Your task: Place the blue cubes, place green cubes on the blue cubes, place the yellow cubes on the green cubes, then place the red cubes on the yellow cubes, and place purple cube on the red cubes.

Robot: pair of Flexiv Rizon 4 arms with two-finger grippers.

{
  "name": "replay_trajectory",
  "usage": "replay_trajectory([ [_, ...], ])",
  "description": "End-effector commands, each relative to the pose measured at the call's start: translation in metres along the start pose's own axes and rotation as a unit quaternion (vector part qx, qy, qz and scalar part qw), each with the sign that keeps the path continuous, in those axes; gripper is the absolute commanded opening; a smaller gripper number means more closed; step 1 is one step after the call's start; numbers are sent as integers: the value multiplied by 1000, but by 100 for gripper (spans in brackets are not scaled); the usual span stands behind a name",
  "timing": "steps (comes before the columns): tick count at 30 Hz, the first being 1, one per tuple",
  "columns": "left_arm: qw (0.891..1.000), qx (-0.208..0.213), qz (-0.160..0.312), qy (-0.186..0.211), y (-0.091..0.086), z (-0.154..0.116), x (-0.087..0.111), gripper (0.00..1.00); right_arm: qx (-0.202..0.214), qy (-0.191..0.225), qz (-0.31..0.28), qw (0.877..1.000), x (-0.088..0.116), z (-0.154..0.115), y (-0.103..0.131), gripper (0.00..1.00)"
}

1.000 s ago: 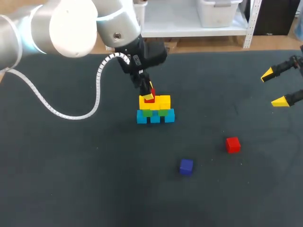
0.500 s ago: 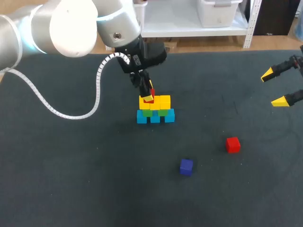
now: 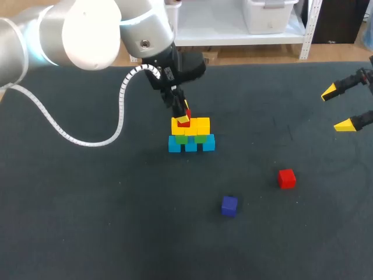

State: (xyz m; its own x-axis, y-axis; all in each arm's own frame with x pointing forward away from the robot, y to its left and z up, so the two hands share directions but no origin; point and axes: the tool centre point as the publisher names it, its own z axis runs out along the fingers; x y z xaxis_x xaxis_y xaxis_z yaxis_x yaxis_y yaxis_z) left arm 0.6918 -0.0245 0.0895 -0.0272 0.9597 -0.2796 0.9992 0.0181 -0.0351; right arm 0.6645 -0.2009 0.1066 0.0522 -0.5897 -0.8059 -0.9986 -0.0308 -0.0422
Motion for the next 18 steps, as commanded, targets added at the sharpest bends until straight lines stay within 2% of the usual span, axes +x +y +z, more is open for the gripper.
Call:
replay_trajectory([
  [1,1000,3,0,3,3,0,-2,37,0,-1,0,1000,0,0,0,100],
  [5,1000,2,0,4,4,-1,-2,41,0,-1,0,1000,0,0,0,100],
  [7,1000,2,-1,5,4,-1,-2,47,0,-1,0,1000,0,0,0,100],
  [10,1000,3,-2,6,3,-1,-2,75,0,-1,0,1000,0,0,0,100],
  [12,1000,3,-3,7,3,-1,-1,100,0,-1,0,1000,0,0,0,100],
  [18,1000,2,-6,2,1,-5,1,100,0,-1,0,1000,0,0,0,100],
])
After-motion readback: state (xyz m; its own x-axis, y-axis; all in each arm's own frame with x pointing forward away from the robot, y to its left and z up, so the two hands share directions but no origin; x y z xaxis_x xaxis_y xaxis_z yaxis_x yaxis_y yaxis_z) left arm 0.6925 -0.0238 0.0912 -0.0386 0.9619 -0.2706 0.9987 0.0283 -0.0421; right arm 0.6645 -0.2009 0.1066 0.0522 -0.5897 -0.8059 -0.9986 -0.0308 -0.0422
